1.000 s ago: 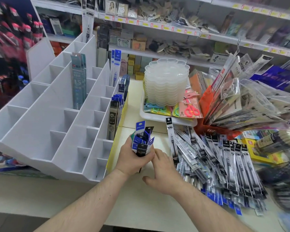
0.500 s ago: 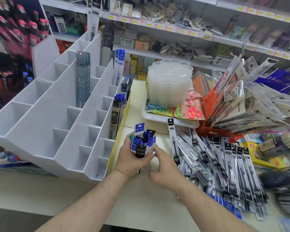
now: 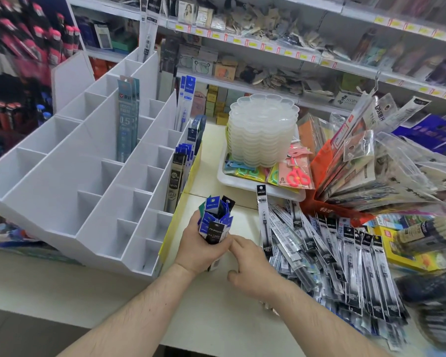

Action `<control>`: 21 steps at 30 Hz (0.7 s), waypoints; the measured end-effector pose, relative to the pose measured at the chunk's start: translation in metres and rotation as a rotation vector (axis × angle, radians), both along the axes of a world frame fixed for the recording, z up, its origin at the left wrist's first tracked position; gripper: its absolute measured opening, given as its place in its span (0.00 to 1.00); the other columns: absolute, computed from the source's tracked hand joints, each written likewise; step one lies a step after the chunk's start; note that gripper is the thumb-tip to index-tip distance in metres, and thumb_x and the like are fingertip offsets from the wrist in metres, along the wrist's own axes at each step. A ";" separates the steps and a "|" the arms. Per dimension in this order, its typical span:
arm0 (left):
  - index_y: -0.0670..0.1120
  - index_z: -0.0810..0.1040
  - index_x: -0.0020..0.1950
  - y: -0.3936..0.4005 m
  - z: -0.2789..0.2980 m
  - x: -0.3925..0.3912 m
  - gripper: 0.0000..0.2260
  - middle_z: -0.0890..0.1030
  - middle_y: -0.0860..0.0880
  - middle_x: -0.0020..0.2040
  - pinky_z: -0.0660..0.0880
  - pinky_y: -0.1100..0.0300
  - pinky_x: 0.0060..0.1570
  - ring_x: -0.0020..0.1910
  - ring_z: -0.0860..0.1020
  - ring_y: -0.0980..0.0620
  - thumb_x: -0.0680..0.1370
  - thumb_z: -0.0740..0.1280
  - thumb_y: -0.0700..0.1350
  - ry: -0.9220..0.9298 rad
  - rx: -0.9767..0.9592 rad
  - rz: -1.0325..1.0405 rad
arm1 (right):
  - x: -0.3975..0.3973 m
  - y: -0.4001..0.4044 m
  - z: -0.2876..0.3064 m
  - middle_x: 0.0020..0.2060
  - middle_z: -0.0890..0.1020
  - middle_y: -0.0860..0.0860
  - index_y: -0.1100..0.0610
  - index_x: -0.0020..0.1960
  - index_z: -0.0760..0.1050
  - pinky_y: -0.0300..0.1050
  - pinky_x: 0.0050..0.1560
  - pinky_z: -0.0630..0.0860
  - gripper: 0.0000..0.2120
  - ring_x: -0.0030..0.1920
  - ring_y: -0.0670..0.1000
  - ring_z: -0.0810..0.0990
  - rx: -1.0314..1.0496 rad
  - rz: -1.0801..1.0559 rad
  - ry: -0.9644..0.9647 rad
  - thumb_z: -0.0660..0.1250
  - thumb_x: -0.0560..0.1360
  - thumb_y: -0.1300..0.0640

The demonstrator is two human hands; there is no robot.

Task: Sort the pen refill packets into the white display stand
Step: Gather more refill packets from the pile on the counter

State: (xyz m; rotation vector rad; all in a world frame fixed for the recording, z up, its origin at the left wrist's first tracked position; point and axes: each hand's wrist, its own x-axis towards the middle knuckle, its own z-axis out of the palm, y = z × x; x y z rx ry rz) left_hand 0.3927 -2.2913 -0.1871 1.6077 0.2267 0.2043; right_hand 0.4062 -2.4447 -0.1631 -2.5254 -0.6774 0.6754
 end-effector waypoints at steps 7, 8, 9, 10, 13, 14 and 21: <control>0.47 0.77 0.51 -0.004 0.016 0.005 0.23 0.83 0.51 0.41 0.79 0.59 0.45 0.43 0.81 0.52 0.59 0.73 0.53 0.115 0.040 0.115 | 0.016 -0.017 0.054 0.70 0.69 0.43 0.52 0.77 0.64 0.41 0.73 0.65 0.37 0.70 0.47 0.69 0.361 -0.325 -0.146 0.64 0.69 0.66; 0.49 0.77 0.50 -0.005 0.017 0.004 0.23 0.83 0.53 0.40 0.79 0.56 0.45 0.43 0.81 0.51 0.58 0.73 0.54 0.121 0.062 0.115 | 0.018 -0.016 0.068 0.69 0.67 0.41 0.52 0.77 0.63 0.34 0.73 0.59 0.39 0.70 0.42 0.66 0.407 -0.281 -0.223 0.64 0.67 0.65; 0.50 0.77 0.50 -0.006 0.018 0.004 0.22 0.83 0.54 0.40 0.80 0.55 0.45 0.42 0.81 0.51 0.58 0.73 0.54 0.123 0.093 0.115 | 0.019 -0.014 0.081 0.69 0.66 0.40 0.52 0.77 0.63 0.31 0.72 0.53 0.41 0.71 0.37 0.61 0.432 -0.201 -0.318 0.64 0.64 0.63; 0.51 0.77 0.51 -0.008 0.020 0.004 0.22 0.83 0.55 0.41 0.80 0.54 0.46 0.43 0.81 0.52 0.59 0.74 0.53 0.117 0.124 0.105 | 0.020 -0.012 0.092 0.71 0.65 0.41 0.53 0.77 0.63 0.31 0.73 0.50 0.43 0.72 0.36 0.58 0.436 -0.112 -0.415 0.64 0.62 0.61; 0.51 0.77 0.56 -0.019 0.023 0.006 0.24 0.84 0.53 0.46 0.80 0.46 0.50 0.48 0.83 0.50 0.61 0.76 0.50 0.102 0.155 0.102 | 0.022 -0.004 0.107 0.76 0.65 0.47 0.53 0.78 0.62 0.44 0.75 0.49 0.47 0.77 0.48 0.59 0.341 0.085 -0.585 0.64 0.58 0.57; 0.51 0.77 0.56 -0.023 0.025 0.005 0.25 0.84 0.54 0.47 0.80 0.47 0.50 0.48 0.83 0.51 0.61 0.76 0.50 0.096 0.149 0.110 | 0.022 -0.003 0.109 0.77 0.65 0.48 0.52 0.78 0.62 0.48 0.75 0.48 0.47 0.77 0.52 0.59 0.268 0.142 -0.588 0.64 0.58 0.56; 0.55 0.75 0.51 -0.042 0.024 -0.004 0.22 0.84 0.55 0.44 0.79 0.57 0.47 0.45 0.82 0.57 0.61 0.77 0.48 0.170 0.114 0.178 | 0.021 -0.018 0.105 0.80 0.56 0.46 0.46 0.80 0.56 0.48 0.76 0.40 0.46 0.79 0.50 0.48 0.108 0.279 -0.425 0.62 0.62 0.54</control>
